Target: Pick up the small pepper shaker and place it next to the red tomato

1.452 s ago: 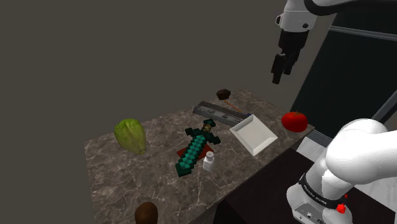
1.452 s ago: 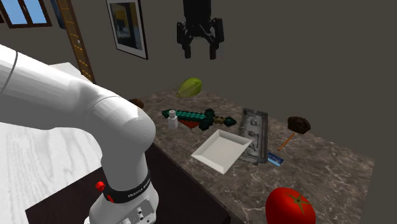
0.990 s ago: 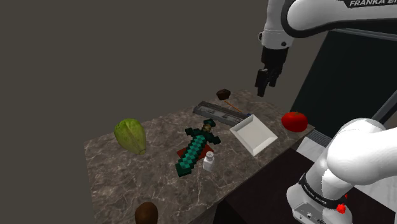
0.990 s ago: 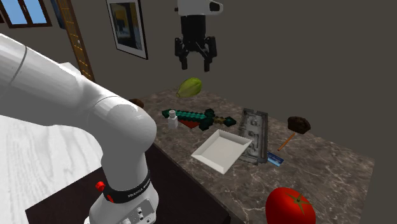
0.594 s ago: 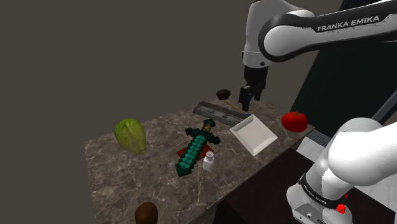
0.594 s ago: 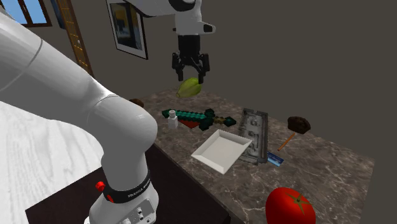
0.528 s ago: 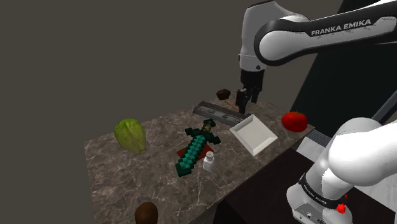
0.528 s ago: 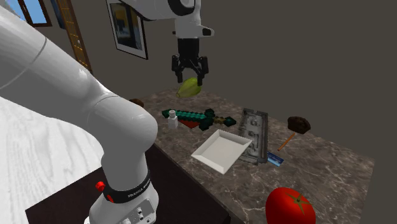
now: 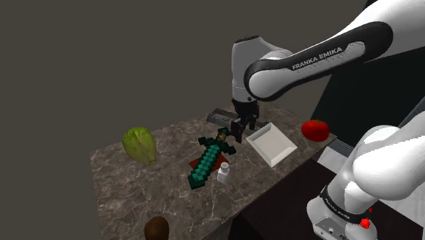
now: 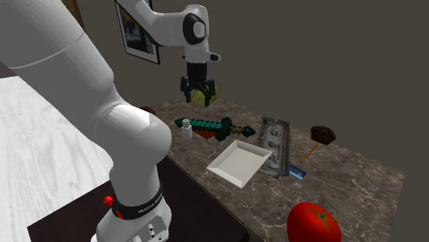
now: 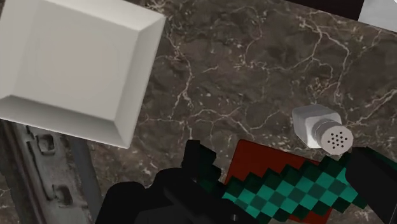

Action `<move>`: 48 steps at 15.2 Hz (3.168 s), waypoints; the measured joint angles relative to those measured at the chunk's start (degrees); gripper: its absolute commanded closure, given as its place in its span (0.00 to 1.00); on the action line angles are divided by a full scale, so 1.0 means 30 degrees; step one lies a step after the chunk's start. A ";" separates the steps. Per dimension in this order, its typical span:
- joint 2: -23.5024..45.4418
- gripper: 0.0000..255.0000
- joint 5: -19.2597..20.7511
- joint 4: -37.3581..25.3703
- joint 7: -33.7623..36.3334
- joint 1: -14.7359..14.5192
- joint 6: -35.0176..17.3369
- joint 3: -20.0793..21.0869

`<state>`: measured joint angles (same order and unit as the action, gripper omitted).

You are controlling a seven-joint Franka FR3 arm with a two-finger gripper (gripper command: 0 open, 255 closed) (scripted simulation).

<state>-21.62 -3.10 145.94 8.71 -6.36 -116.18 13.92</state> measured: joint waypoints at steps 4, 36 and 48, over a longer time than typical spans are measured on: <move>0.2723 0.00 -0.0014 -0.0552 0.0917 -0.0296 -0.1841 0.0828; 1.0077 1.00 0.1732 -0.1867 0.3736 -0.1159 -0.7053 0.1918; 0.7633 1.00 0.0574 -0.2190 0.2926 -0.1034 -0.4429 0.2127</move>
<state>1.28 -1.37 139.37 17.48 -9.46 -129.46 20.30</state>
